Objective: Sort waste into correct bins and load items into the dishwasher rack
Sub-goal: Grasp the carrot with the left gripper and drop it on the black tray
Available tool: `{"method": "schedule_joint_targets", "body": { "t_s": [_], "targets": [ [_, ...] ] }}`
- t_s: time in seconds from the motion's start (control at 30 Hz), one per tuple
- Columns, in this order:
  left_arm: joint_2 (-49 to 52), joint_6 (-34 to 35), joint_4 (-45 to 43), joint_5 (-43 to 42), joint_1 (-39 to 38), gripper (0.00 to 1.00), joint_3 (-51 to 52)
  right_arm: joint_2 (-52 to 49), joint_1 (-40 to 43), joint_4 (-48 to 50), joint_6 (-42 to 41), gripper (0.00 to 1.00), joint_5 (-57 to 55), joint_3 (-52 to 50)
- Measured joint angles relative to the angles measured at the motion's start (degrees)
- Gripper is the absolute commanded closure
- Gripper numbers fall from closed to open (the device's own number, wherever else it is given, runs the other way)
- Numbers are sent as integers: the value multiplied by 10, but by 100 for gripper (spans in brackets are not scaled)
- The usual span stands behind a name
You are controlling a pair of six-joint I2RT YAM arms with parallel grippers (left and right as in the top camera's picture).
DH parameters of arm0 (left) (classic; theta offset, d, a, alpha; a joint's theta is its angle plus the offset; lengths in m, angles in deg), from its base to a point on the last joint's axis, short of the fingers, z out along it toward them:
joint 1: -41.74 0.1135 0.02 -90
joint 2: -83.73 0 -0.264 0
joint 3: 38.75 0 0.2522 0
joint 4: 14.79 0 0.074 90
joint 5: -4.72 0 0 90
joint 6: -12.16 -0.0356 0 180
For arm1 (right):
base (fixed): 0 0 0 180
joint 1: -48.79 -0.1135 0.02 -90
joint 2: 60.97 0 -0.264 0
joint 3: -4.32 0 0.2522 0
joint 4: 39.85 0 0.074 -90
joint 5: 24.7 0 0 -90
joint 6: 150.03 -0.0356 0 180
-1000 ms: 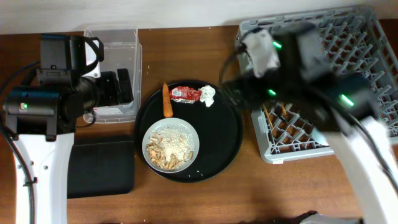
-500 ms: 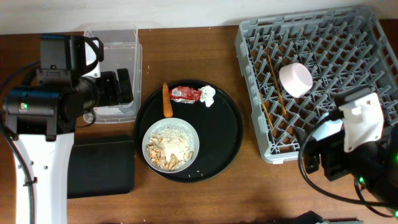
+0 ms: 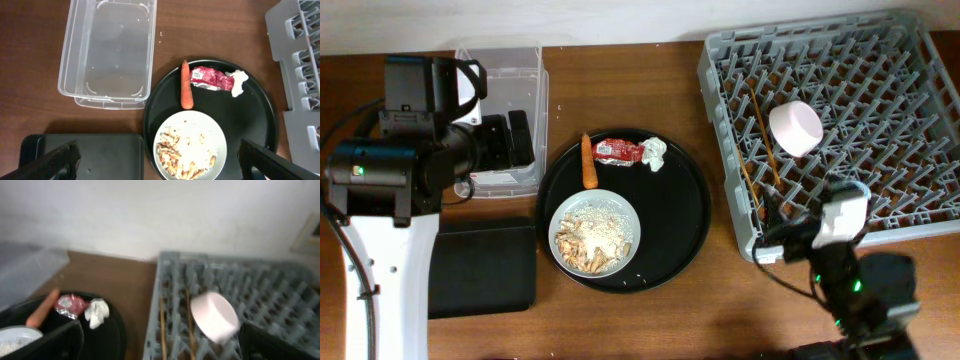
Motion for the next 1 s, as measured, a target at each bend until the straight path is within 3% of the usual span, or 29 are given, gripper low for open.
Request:
{"method": "schedule_joint_targets", "body": {
  "t_s": [0.1, 0.27, 0.83, 1.0],
  "targets": [
    [0, 0, 1, 0, 0, 0, 0, 112, 21, 60, 0, 2, 42, -146],
    [0, 0, 1, 0, 0, 1, 0, 221, 47, 136, 0, 2, 59, -292],
    [0, 0, 0, 0, 0, 0, 0, 222, 55, 143, 0, 2, 61, -304],
    [3, 0, -56, -82, -5, 1, 14, 222, 55, 143, 0, 2, 61, -304]
  ]
}}
